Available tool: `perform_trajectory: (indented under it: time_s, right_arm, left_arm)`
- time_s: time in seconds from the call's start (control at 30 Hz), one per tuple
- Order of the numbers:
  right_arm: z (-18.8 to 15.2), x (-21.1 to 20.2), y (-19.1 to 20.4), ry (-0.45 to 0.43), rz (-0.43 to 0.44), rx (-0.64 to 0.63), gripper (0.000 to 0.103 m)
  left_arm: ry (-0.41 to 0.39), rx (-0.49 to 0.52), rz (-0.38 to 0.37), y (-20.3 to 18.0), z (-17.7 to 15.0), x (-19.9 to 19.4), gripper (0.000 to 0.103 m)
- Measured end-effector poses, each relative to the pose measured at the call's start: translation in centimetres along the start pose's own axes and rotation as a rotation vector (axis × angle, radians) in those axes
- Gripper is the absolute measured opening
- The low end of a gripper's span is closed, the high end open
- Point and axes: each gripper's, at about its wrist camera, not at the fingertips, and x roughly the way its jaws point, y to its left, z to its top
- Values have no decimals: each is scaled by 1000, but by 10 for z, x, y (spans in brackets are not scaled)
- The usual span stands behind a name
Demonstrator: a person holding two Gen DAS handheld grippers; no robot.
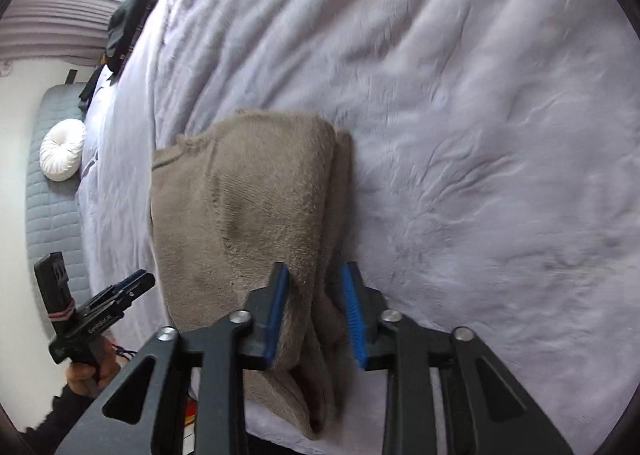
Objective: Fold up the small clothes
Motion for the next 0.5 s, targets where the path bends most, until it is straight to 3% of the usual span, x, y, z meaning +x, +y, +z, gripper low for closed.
perform_trajectory:
  time_s: [0.07,0.23,0.4,0.5]
  right_arm:
    - [-4,-12,19,-38,1,-49,12]
    - [-24,-11,59,-11,26,-184,10]
    - [-41,26,57,57,-151,-272,8]
    - [-44,41,39,83,-185,-246,5]
  left_arm:
    - [-14,4,-12,-7,-1,-6,46]
    - [4,24,-44,-33,-5,0,46]
    - [48,12,-40,-44,-20,20,46]
    - [50,2,-52,-44,-23,20,46]
